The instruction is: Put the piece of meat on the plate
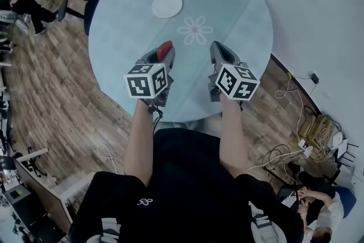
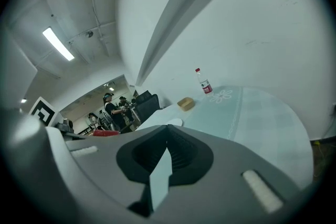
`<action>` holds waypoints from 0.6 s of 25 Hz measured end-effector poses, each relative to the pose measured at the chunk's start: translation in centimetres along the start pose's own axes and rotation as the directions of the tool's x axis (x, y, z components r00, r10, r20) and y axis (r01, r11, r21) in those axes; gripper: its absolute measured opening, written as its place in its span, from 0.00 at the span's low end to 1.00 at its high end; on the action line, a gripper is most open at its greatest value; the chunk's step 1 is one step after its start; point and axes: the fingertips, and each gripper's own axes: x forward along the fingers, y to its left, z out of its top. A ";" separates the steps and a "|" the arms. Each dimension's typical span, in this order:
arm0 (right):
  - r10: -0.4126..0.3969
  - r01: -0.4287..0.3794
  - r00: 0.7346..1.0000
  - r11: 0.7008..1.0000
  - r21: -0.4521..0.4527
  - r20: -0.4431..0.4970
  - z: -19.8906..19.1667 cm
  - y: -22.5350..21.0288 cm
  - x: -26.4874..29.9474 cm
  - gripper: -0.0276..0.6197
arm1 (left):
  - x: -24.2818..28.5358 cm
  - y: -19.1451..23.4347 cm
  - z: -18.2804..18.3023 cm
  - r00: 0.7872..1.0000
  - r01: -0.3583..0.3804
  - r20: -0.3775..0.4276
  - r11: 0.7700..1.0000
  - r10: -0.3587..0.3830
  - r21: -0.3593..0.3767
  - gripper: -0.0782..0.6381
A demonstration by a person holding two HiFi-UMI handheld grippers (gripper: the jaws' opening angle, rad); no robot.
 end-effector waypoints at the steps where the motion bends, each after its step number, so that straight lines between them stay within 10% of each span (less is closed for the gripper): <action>1: -0.006 0.006 1.000 1.000 0.003 -0.009 -0.1 -0.3 0.4 0.05 | 0.4 0.9 0.0 1.000 -0.016 -0.005 1.000 0.015 -0.022 0.23; 15: -0.094 0.095 0.995 0.993 0.064 -0.020 0.0 -3.5 6.1 0.05 | 8.0 8.3 0.2 0.989 -0.042 -0.144 0.999 0.038 -0.022 0.23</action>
